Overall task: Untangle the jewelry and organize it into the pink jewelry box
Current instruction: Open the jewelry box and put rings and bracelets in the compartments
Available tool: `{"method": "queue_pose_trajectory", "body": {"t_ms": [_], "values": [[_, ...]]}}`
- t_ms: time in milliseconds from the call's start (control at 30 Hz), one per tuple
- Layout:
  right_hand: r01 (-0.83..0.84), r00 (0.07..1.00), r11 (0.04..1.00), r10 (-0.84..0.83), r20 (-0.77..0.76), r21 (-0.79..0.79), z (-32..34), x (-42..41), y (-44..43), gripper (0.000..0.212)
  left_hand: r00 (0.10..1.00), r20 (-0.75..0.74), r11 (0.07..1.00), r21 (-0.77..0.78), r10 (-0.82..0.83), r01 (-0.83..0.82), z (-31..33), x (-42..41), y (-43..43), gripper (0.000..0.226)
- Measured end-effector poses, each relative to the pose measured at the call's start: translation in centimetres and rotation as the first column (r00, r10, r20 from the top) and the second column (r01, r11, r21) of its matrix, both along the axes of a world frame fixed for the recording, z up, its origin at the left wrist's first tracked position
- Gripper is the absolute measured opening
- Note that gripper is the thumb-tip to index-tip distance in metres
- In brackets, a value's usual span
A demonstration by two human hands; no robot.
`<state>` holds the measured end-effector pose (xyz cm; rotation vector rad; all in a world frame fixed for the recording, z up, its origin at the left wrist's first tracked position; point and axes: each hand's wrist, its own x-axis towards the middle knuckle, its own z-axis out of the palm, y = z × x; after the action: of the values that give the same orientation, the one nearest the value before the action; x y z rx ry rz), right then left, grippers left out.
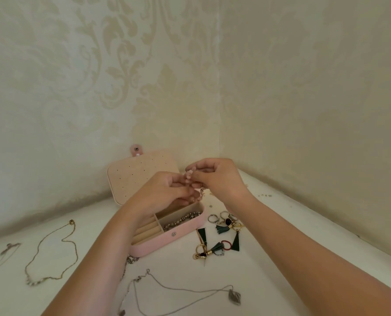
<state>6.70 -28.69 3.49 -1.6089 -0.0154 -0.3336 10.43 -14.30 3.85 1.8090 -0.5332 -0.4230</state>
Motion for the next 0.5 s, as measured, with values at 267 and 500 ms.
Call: {"method": "queue_pose_trajectory", "body": {"t_ms": [267, 500], "values": [[-0.128, 0.981, 0.943, 0.075, -0.177, -0.309, 1.8, 4.2, 0.3, 0.014, 0.935, 0.119, 0.942, -0.019, 0.334, -0.334, 0.0, 2.9, 3.2, 0.011], [-0.239, 0.969, 0.753, 0.146, -0.198, -0.613, 0.5, 6.0, 0.3, 0.007, 0.901, 0.314, 0.923, 0.141, 0.3, -0.357, -1.9, 3.5, 3.5, 0.01]]}}
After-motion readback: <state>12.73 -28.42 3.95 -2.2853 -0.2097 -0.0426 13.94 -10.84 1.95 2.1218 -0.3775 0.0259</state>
